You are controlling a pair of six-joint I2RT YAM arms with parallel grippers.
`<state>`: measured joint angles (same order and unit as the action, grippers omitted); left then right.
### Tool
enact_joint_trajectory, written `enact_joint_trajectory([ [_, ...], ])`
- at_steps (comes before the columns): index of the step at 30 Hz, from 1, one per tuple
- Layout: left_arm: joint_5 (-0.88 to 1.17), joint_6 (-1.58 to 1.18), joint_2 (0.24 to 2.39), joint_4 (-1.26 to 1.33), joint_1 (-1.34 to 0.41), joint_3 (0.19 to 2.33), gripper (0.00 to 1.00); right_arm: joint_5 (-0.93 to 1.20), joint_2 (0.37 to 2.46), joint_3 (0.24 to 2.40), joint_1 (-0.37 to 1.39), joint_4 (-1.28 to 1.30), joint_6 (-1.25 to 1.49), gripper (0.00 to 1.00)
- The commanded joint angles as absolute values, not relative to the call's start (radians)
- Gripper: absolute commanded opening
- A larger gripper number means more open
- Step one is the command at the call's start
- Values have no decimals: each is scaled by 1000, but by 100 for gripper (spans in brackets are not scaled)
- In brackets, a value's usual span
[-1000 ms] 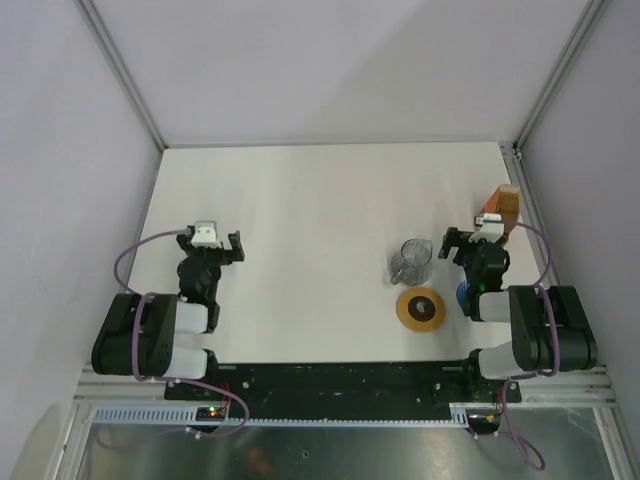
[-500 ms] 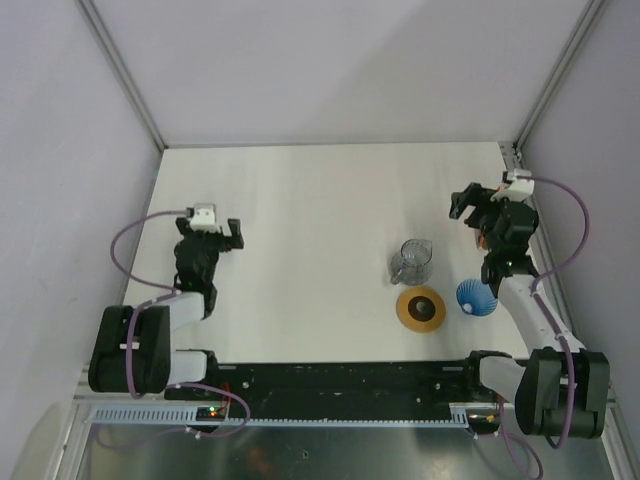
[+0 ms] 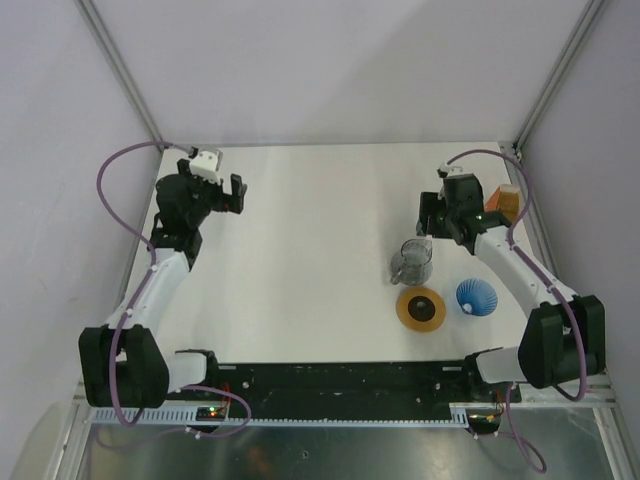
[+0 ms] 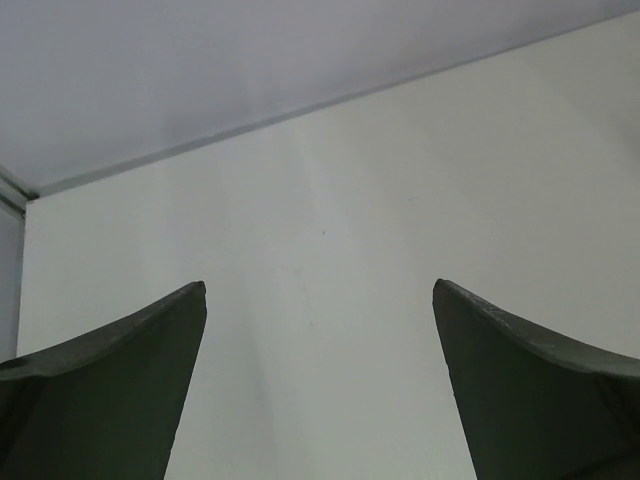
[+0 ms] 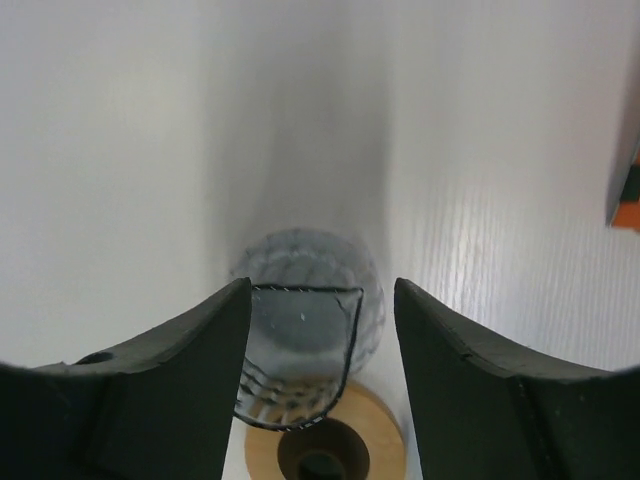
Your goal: Place the coffee filter in the dripper
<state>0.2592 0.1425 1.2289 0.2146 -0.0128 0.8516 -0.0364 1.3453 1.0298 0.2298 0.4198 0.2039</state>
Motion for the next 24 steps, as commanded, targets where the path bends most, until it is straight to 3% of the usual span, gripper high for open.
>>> enact_joint_trajectory([
  [1, 335, 203, 1182, -52, -14, 876, 100, -83, 1401, 1091, 251, 591, 181, 63],
  [5, 340, 195, 1188, -95, -14, 879, 99, -102, 1459, 1098, 259, 639, 160, 52],
  [7, 343, 188, 1192, -103, -14, 884, 99, -75, 1486, 1098, 266, 651, 157, 41],
  [11, 348, 186, 1205, -107, -14, 894, 99, -70, 1522, 1105, 306, 632, 166, 7],
  [12, 345, 186, 1208, -107, -14, 897, 99, -90, 1523, 1114, 319, 618, 175, 4],
  [17, 342, 186, 1224, -107, -14, 903, 100, -186, 1565, 1218, 443, 537, 212, 0],
  [24, 318, 198, 1226, -116, -14, 907, 100, -114, 1861, 1534, 571, 562, 211, 0],
])
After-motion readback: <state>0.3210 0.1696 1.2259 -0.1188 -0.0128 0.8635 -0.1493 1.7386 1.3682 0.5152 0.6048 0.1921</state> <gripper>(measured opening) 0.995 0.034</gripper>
